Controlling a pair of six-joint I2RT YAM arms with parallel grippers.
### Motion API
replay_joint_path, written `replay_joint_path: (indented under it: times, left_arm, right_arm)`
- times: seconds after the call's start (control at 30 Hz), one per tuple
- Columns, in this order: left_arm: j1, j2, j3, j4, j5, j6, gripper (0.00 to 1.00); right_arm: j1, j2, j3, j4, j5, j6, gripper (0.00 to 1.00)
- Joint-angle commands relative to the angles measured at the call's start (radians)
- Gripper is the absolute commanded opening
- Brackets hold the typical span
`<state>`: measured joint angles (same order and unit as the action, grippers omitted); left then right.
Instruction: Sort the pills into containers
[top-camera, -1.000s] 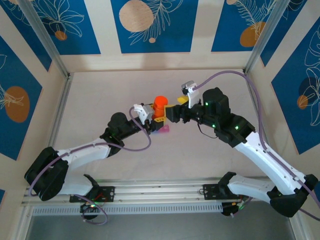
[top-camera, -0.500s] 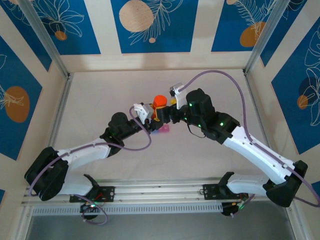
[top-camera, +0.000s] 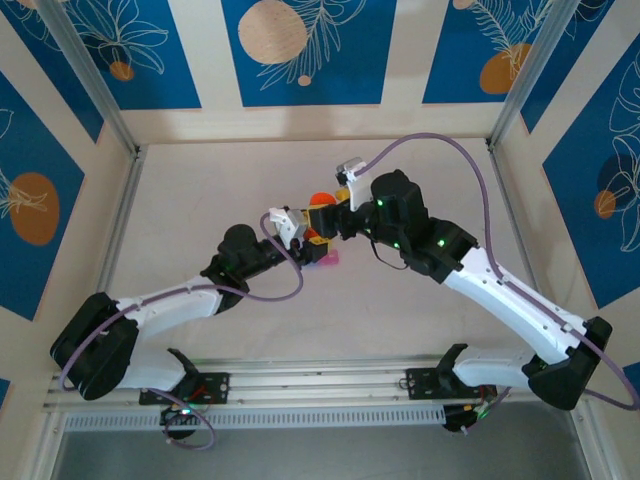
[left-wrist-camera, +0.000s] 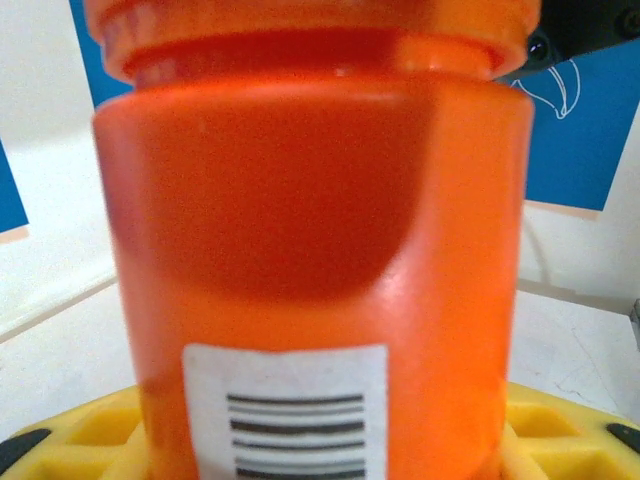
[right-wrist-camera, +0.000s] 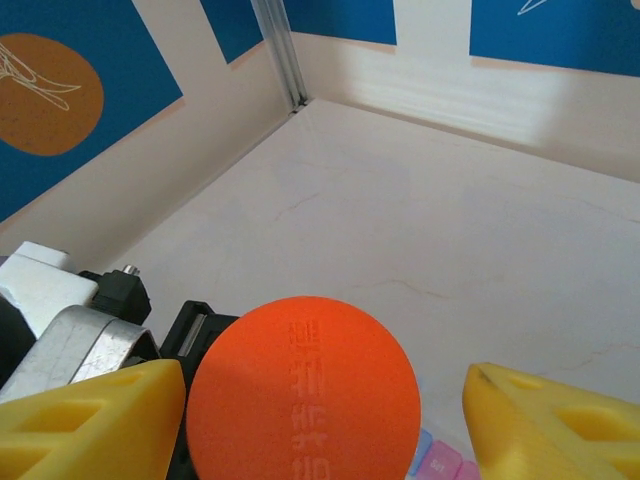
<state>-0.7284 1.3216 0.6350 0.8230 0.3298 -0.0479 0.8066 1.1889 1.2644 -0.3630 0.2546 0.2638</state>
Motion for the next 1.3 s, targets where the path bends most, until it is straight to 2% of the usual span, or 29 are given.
replay_joint_path:
  times: [0.0, 0.13, 0.3, 0.37, 0.47, 0.63, 0.8, 0.97, 1.07, 1.27]
  left_arm:
    - [0.008, -0.001, 0.029, 0.038, 0.029, -0.016, 0.0]
    - [0.008, -0.001, 0.031, 0.037, 0.034, -0.017, 0.0]
    - [0.008, -0.008, 0.029, 0.039, 0.036, -0.018, 0.0]
    - [0.008, -0.013, 0.031, 0.035, 0.038, -0.017, 0.0]
    - [0.009, -0.026, 0.035, 0.023, 0.055, -0.022, 0.0]
    - [0.009, -0.048, 0.04, 0.005, 0.111, -0.008, 0.0]
    - [0.009, -0.055, 0.042, 0.01, 0.226, 0.002, 0.0]
    - [0.01, -0.042, 0.03, 0.109, 0.396, -0.032, 0.0]
    - [0.009, -0.026, 0.028, 0.159, 0.486, -0.063, 0.0]
    - [0.009, -0.022, 0.022, 0.164, 0.559, -0.069, 0.0]
  right_arm:
    - [-0.009, 0.008, 0.019, 0.001, -0.027, -0.01, 0.73]
    - [-0.009, 0.011, 0.012, 0.002, -0.033, -0.01, 0.71]
    - [-0.015, 0.0, -0.003, 0.005, -0.049, -0.024, 0.5]
    - [-0.025, -0.008, -0.012, 0.006, -0.078, -0.032, 0.45]
    - [-0.042, -0.026, -0.038, 0.014, -0.15, -0.061, 0.41]
    - [-0.091, -0.067, -0.094, 0.02, -0.36, -0.189, 0.38]
    - [-0.193, -0.053, -0.059, -0.139, -0.705, -0.443, 0.36]
    - [-0.258, 0.001, 0.046, -0.414, -0.977, -0.837, 0.36]
    - [-0.276, 0.035, 0.12, -0.558, -1.072, -1.061, 0.31]
    - [-0.288, 0.082, 0.216, -0.659, -1.087, -1.23, 0.3]
